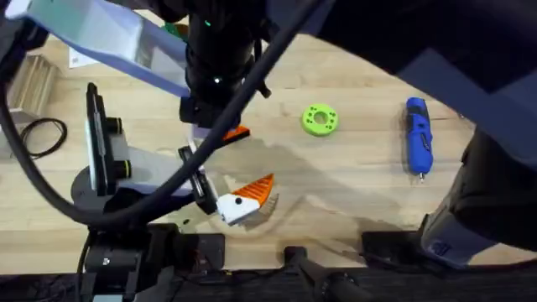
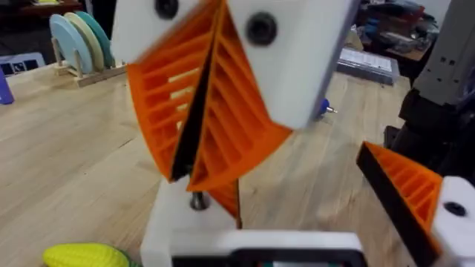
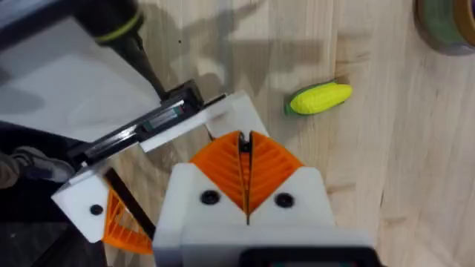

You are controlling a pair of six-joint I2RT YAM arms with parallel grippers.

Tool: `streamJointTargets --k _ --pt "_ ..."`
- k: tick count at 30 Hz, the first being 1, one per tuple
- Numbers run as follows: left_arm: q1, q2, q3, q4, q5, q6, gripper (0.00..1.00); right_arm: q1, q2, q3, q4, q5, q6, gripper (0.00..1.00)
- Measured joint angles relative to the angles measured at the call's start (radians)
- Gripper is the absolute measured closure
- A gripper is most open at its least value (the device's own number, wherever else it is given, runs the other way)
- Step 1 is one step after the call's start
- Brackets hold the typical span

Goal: Pick up the gripper from the table and insert it into the empty holder that is missing its gripper. Then pick up a screw, insert it into the mounting hole, and use the screwdriver to tighten it. Finally, clean up the table by picking up the vegetable and placing it into the bucket.

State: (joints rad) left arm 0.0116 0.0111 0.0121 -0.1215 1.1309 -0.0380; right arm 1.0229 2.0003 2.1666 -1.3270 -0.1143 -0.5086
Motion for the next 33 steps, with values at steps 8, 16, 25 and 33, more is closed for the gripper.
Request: streamJointTargets --k 8,16,25,33 --pt "0.000 0.000 0.000 0.000 0.000 0.000 0.014 0.000 0.000 0.000 0.000 0.000 0.003 0.995" --pt "0.000 0.000 0.000 0.000 0.000 0.000 0.015 0.000 0.000 0.000 -0.003 0.000 0.003 0.995" --pt "0.000 0.000 0.000 0.000 0.000 0.002 0.015 0.000 -0.005 0.000 -0.006 0.000 0.004 0.995" --pt "0.000 0.000 0.000 0.000 0.000 0.003 0.015 0.000 -0.017 0.000 -0.009 0.000 0.004 0.995"
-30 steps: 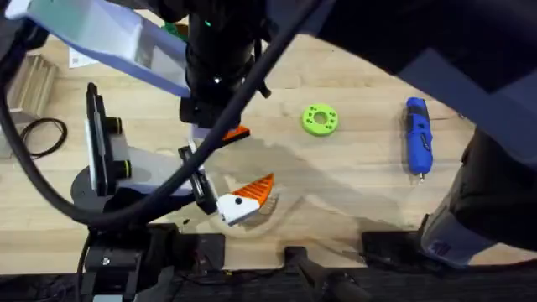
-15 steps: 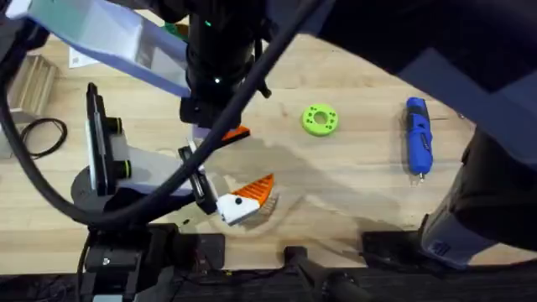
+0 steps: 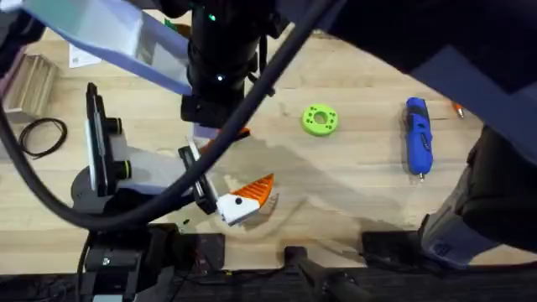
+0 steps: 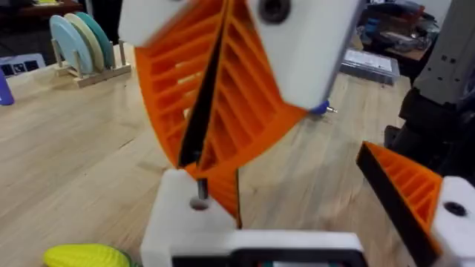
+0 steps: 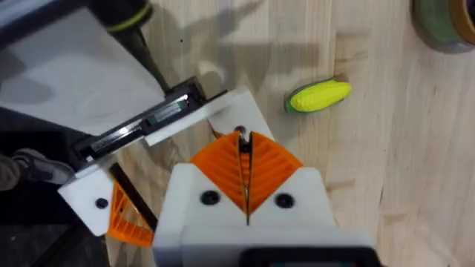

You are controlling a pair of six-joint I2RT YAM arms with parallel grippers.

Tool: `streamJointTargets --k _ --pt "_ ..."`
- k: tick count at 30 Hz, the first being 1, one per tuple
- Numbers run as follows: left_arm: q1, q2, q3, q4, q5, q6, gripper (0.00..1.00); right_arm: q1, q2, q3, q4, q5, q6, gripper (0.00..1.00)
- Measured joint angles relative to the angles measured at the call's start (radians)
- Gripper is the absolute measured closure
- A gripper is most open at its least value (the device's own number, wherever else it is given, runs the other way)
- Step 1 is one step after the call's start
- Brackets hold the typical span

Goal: Pick up the gripper from the table and insert it into the empty holder that is missing its gripper. Then pick up a screw, insert it into the mounting hole, and use the screwdriver to tighten it. Finally, clean up the table by picking up the vegetable and placing it into the bucket.

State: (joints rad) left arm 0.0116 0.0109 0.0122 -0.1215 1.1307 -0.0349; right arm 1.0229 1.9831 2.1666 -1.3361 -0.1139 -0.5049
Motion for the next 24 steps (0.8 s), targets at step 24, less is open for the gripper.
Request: streamJointTargets --k 24 --pt "0.000 0.000 0.000 0.000 0.000 0.000 0.015 0.000 0.000 0.000 0.013 0.000 0.003 0.996"
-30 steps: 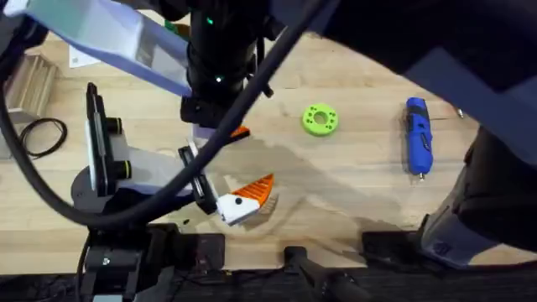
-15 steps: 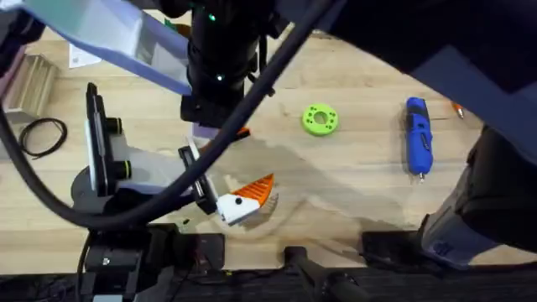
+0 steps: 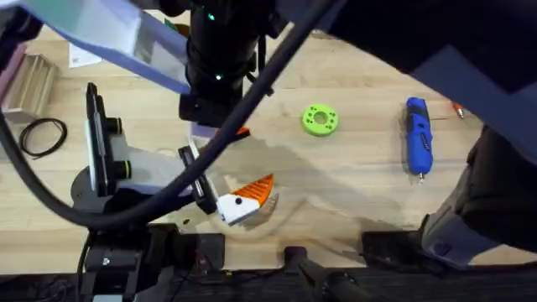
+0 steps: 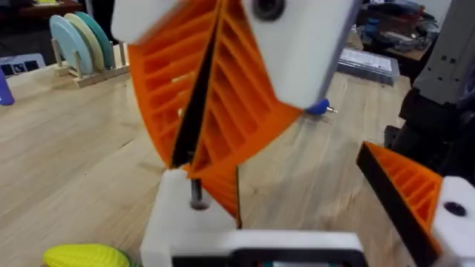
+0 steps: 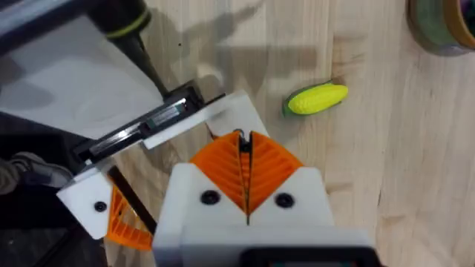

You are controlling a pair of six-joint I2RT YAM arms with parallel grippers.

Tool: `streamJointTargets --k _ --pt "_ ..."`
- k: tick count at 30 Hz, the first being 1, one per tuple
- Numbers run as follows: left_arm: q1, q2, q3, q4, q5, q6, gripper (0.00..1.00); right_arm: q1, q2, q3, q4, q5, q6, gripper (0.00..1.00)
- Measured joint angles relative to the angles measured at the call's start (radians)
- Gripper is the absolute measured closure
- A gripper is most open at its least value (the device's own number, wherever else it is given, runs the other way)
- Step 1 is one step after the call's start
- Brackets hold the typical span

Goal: Pick up the gripper from the table and insert it into the empty holder that is missing its gripper. Then pick up a screw, insert it into the mounting hole, and use the screwdriver to tighten it. Finally, clean up the table by picking up the vegetable and placing it into the bucket.

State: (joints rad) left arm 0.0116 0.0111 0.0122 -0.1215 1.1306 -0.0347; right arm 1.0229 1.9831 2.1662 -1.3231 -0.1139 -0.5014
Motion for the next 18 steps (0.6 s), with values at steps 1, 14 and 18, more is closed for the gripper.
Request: streamJointTargets --k 1,14,18 --pt "0.000 0.000 0.000 0.000 0.000 0.000 0.015 0.000 0.000 0.000 0.000 0.000 0.000 0.996" --pt "0.000 0.000 0.000 0.000 0.000 0.000 0.015 0.000 0.000 -0.006 0.006 0.000 0.000 0.996" --pt "0.000 0.000 0.000 0.000 0.000 0.000 0.015 0.000 0.000 -0.009 0.006 0.000 0.000 0.996"
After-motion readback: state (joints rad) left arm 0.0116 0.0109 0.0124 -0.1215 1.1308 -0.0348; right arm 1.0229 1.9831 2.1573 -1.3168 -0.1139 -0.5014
